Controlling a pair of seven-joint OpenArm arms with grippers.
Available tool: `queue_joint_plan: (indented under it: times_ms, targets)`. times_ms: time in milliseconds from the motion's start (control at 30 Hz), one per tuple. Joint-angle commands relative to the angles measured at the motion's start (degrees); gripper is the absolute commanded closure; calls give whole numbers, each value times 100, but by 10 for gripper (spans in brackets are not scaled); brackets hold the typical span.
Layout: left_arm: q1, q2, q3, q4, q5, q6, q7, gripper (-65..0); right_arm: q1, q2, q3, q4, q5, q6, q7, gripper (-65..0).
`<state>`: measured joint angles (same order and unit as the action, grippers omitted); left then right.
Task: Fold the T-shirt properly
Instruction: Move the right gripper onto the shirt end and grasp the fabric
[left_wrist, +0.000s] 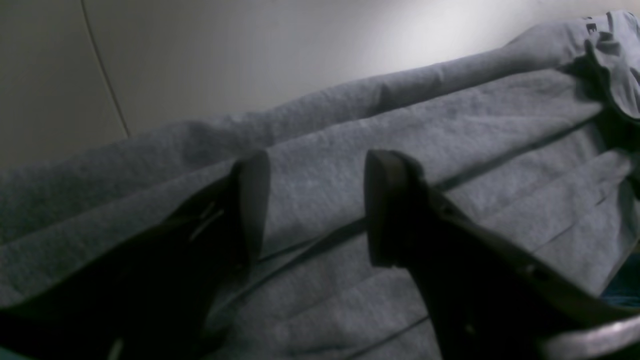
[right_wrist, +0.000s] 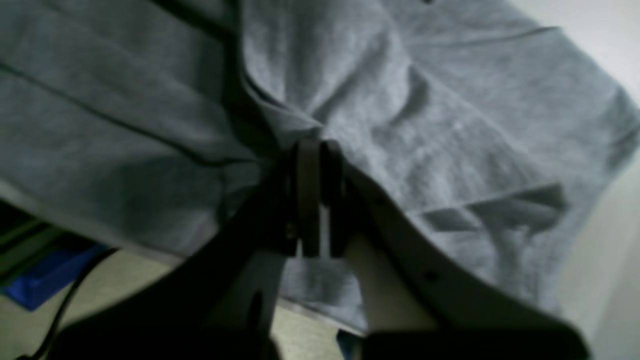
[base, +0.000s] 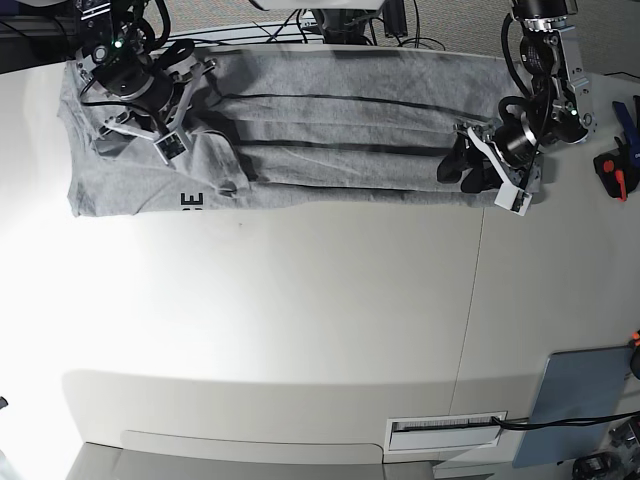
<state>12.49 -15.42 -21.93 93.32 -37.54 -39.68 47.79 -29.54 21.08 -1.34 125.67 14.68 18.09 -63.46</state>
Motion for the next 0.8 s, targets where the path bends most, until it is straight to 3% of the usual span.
queue_joint_plan:
  times_ms: [0,200,333,400,767]
  targets:
    - [-59,-61,-33,94,-103,-32,-129,-309,2,68,28,114,184,11,33,0]
    - [-59,-61,-33,94,-103,-32,-127,-309,2,66,28,114,1193,55,-76,-10]
    - [-59,-61,-33,94,-103,-32,-127,-309,4,68,28,116,1187,227,-46,-182]
    - [-59,-61,-33,94,-103,-32,-127,-309,4,68,28,114,1189,254,-15,-217]
    - [-59,-66,-39,94,-175,-32,-125,-309,516,68,33,116,1209,127,33,-217]
